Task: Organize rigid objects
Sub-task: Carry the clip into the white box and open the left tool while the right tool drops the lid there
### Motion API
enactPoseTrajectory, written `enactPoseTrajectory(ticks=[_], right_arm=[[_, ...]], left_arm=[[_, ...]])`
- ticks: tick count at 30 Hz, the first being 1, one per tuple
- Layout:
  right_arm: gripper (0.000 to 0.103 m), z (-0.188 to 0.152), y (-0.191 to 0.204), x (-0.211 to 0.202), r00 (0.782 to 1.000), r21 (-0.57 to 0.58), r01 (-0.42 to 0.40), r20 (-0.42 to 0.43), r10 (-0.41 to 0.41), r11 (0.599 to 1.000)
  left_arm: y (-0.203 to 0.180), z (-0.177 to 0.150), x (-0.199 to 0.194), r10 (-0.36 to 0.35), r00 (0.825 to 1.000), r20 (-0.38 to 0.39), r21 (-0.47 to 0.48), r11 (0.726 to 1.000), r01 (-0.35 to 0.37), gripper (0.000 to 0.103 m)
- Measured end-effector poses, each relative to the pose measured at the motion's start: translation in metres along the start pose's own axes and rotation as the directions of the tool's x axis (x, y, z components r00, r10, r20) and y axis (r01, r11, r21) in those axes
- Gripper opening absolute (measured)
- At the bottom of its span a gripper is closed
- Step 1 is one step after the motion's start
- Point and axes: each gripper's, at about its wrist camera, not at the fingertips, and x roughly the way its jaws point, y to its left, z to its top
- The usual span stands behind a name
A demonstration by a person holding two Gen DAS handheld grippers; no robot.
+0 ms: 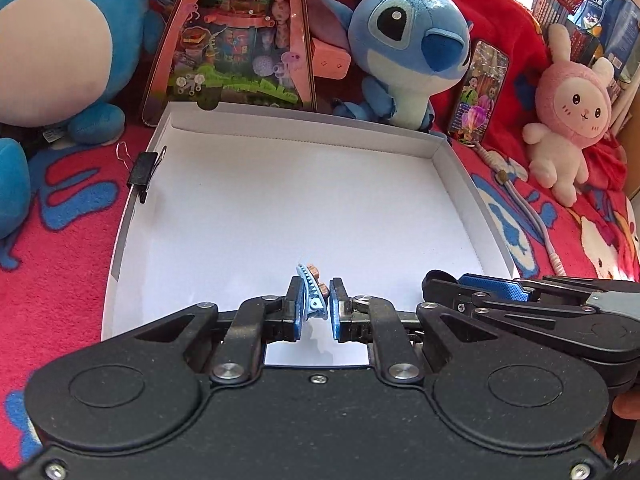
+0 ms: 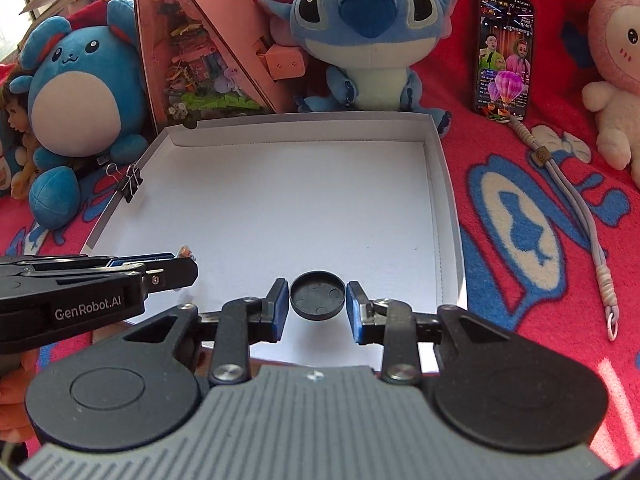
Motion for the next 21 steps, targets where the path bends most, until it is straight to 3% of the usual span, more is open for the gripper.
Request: enactPoseTrajectory(ticks=[21], right_arm=[[0.037, 0.003, -0.005, 0.015, 0.999, 0.013, 0.015, -0.034, -0.015, 1.000]], left_arm=[[-0.004, -0.006, 0.010, 0.004, 1.000, -0.027, 0.015, 1.000, -0.003, 0.014]])
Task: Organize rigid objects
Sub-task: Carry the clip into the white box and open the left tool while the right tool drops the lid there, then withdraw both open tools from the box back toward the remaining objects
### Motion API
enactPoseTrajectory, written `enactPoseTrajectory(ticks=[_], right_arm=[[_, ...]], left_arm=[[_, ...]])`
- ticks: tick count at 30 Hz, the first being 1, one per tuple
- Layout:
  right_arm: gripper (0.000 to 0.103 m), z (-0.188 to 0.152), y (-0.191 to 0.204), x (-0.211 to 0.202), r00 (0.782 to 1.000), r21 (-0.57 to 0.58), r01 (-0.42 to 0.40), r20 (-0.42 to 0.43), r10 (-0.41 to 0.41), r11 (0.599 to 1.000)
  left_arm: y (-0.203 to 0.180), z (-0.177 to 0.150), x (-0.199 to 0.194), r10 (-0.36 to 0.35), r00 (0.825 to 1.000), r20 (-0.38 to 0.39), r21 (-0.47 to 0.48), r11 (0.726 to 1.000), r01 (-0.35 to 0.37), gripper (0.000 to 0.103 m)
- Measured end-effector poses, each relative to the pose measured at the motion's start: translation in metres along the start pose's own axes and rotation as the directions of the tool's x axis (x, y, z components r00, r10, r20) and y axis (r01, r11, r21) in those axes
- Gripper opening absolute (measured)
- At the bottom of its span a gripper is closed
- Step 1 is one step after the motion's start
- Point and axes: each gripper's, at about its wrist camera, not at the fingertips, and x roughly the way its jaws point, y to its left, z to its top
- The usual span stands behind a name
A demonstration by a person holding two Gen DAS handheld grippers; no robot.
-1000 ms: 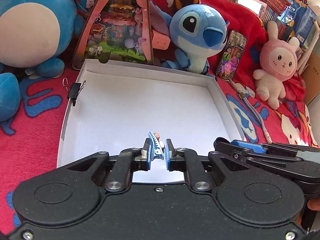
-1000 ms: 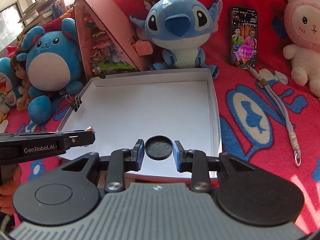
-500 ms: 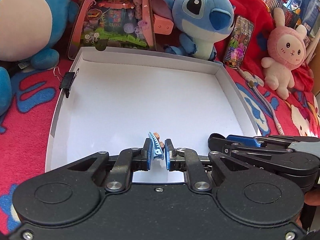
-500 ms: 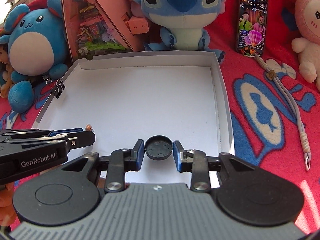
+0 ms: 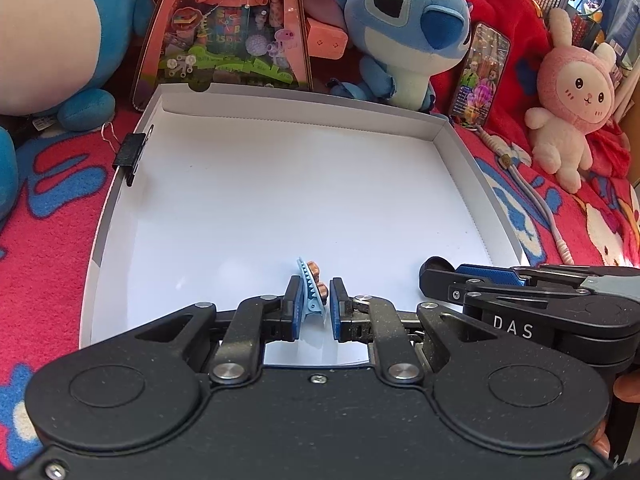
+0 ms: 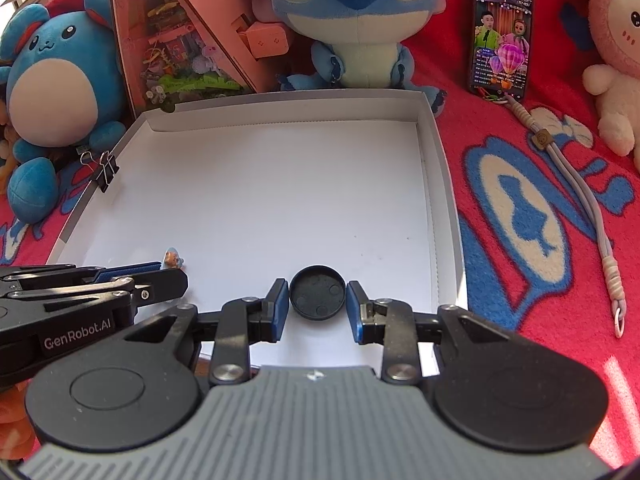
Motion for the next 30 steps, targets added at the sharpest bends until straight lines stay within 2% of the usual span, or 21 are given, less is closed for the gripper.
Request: enactPoseTrajectory(ticks=[2, 3, 4, 6, 9, 14, 17, 22, 27, 30], right_arm=[[0.039, -0.001, 0.000, 0.000, 1.000, 0.000, -0.008, 0.006, 0.008, 1.000], [0.041, -0.001, -0.001, -0.001, 1.000, -0.001, -0.014, 0.011, 0.014, 1.000], [0.049, -0.002, -0.001, -0.002, 1.000, 0.002, -0.016, 0.014, 0.016, 1.000], [0.054, -0.004, -0.005, -0.005, 0.999, 0.008, -0.024, 0.022, 0.024, 1.000], [0.057, -0.008, -0.008, -0.014, 0.998, 0.003, -0.028, 0.052, 0.028, 1.000], [0.067, -0.019, -0.013, -0.035, 0.992, -0.023, -0.033, 0.121, 0.035, 0.999], [0.076, -0.028, -0.015, -0.047, 0.985, -0.039, -0.053, 0.161, 0.059, 0.998], [0.088, -0.051, -0.014, -0.067, 0.966, -0.099, -0.063, 0.243, 0.085, 0.993], [0.096, -0.074, -0.009, -0.084, 0.942, -0.157, -0.041, 0.323, 0.091, 0.987], [0.101, -0.087, -0.006, -0.092, 0.927, -0.183, -0.032, 0.362, 0.098, 0.983]], left_arm=[[-0.003, -0.001, -0.002, 0.016, 1.000, 0.002, 0.032, 0.999, -0.016, 0.015], [-0.005, -0.002, -0.004, 0.032, 0.999, 0.007, 0.052, 0.998, -0.032, 0.018], [-0.006, -0.003, -0.006, 0.040, 0.999, 0.015, 0.073, 0.996, -0.041, 0.020], [-0.007, -0.005, -0.013, 0.048, 0.998, 0.037, 0.097, 0.994, -0.051, 0.032], [-0.006, -0.010, -0.030, 0.035, 0.996, 0.079, 0.122, 0.991, -0.045, 0.044], [-0.003, -0.022, -0.057, 0.010, 0.991, 0.132, 0.128, 0.991, -0.027, 0.057], [0.000, -0.036, -0.074, 0.007, 0.981, 0.192, 0.126, 0.992, -0.031, 0.067], [-0.001, -0.062, -0.092, 0.012, 0.962, 0.272, 0.172, 0.983, -0.061, 0.071], [-0.002, -0.081, -0.102, -0.013, 0.962, 0.271, 0.161, 0.986, -0.033, 0.072], [0.001, -0.092, -0.106, -0.043, 0.964, 0.262, 0.130, 0.992, 0.009, 0.073]])
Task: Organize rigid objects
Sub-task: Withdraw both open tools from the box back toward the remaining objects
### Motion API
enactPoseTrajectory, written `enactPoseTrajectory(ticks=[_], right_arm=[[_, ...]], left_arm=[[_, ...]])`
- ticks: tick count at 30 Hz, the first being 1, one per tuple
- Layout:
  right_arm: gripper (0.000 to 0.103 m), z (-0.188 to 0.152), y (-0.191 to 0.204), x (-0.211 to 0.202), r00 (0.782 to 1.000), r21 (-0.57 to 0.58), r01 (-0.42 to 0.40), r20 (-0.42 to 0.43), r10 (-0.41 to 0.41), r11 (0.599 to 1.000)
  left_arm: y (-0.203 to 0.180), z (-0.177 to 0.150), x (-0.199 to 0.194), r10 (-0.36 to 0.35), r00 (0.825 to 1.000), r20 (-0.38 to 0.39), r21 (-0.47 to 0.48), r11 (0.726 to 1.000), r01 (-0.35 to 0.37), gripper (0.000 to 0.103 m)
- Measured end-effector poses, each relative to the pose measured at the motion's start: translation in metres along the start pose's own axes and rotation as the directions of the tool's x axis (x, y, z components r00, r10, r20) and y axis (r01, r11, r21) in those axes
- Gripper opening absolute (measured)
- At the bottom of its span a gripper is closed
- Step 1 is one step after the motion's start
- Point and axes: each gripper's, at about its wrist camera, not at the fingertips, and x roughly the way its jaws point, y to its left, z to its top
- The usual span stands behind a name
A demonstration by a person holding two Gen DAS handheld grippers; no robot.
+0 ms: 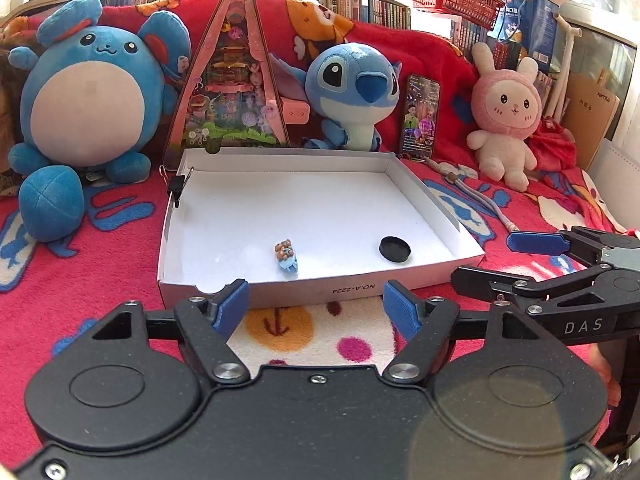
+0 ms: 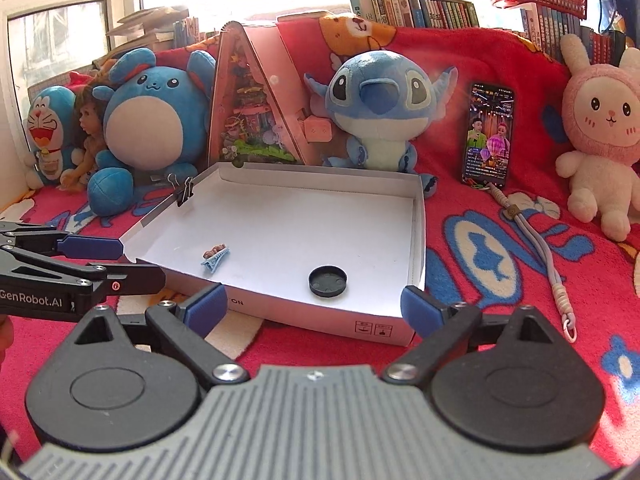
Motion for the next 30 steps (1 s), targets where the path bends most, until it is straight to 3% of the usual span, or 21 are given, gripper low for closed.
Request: enactPoseTrajectory(ticks=[10, 30], right_arm=[[0.103, -0.028, 0.015, -0.024, 0.998, -0.035, -0.021, 0.063, 0.023, 0.999], [0.103, -0.067, 0.010, -0.036, 0.996, 0.081, 0.002, 0.091, -0.009, 0.997]], left_arm=[[-0.007, -0.028, -0.020, 0.027, 0.999, 0.025, 0.019, 0.999, -0.028, 0.081], [-0.006, -0.060, -0.037, 0.060, 0.998, 0.036, 0.037, 0.997, -0.061, 0.089]])
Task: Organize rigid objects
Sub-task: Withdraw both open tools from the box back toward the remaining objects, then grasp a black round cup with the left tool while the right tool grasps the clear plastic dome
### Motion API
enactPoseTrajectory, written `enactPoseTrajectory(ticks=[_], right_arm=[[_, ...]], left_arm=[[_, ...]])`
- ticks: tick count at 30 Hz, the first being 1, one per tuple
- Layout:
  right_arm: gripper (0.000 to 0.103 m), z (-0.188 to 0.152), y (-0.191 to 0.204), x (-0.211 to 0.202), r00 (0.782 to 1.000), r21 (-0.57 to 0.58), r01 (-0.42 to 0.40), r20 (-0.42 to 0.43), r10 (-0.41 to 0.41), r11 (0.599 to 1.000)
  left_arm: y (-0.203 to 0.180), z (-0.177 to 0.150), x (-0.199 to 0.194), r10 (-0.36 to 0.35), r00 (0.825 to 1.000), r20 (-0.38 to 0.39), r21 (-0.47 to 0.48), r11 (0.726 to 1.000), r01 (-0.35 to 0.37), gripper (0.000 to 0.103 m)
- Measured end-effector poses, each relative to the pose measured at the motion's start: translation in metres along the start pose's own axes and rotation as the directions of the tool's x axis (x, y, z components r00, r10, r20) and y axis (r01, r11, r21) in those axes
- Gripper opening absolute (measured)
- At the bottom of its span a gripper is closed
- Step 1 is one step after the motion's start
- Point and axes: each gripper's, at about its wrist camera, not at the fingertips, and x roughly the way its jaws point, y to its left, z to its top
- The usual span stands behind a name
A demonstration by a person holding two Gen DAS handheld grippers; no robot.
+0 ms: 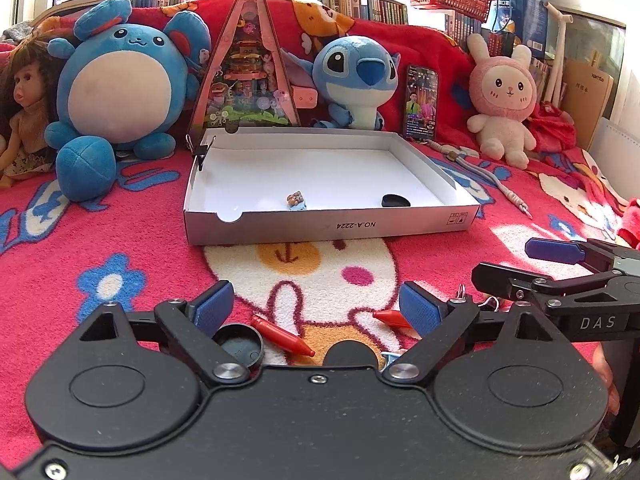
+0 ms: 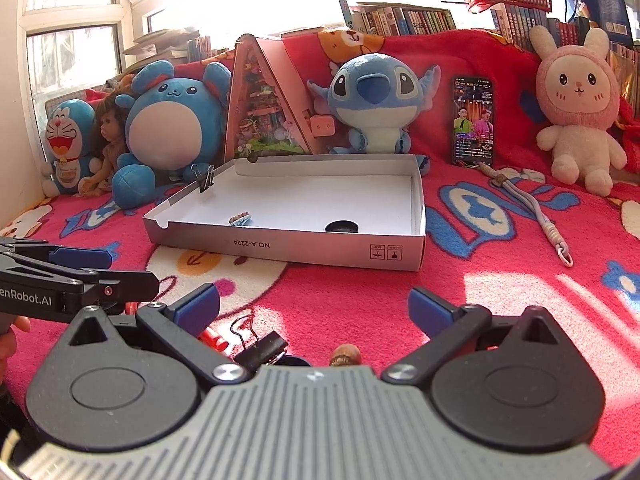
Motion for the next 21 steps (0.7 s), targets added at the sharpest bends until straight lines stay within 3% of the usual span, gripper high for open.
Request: enactPoseTrajectory(ticks=[8, 17, 19, 21], right_arm=[[0.103, -0.009, -0.007, -0.011, 0.999, 0.036, 0.033, 0.040, -0.034, 0.999], [0.103, -0.021, -0.011, -0.017, 0.997, 0.022, 0.080, 0.001, -0.080, 0.997], [0.103, -0.024, -0.012, -0.020, 0.996, 0.018, 0.086, -0.002, -0.086, 0.996], [0.103, -0.026, -0.014, -0.022, 0.996, 0.018, 0.087, -0.005, -0.087, 0.996]], left_arm=[[0.007, -0.007, -0.004, 0.036, 0.999, 0.000, -0.008, 0.999, -0.036, 0.089], [0.018, -0.014, -0.006, 0.072, 0.997, -0.009, -0.042, 0.996, -0.073, 0.089], [0.021, -0.014, -0.008, 0.064, 0.998, -0.014, -0.053, 0.996, -0.065, 0.088], [0.024, -0.015, -0.010, 0.055, 0.998, -0.011, -0.070, 0.996, -0.056, 0.080]])
